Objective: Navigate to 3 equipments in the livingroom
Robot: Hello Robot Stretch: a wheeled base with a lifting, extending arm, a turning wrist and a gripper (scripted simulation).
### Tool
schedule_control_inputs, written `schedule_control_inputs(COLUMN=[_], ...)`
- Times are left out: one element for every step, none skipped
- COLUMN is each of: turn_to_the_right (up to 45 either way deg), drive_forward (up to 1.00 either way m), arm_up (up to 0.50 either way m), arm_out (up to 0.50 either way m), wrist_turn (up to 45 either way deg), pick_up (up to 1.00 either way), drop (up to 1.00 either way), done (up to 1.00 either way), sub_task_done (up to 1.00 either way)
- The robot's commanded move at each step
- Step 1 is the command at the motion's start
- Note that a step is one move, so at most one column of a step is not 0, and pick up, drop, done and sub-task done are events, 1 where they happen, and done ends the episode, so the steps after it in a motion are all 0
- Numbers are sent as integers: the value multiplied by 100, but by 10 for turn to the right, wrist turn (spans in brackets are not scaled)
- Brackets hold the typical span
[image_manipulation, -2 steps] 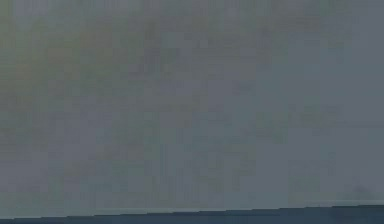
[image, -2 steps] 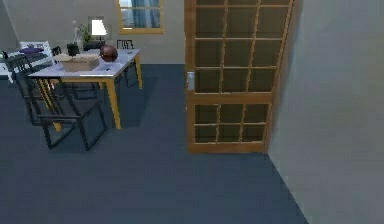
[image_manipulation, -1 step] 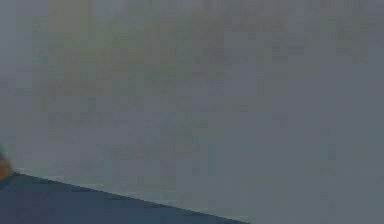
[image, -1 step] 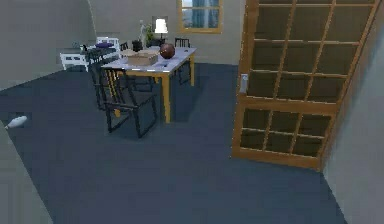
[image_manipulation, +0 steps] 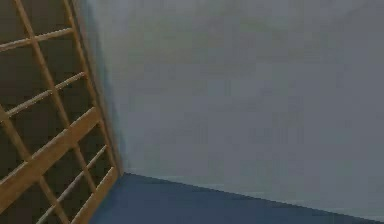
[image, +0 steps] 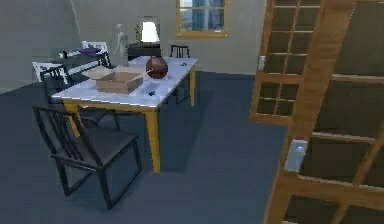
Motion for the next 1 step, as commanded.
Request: schedule_control_inputs(turn_to_the_right=[0], drive_forward=[95], arm_up=[0], arm_out=[0], wrist_turn=[0], pick_up=[0], drop=[0], done=[0], sub_task_done=[0])
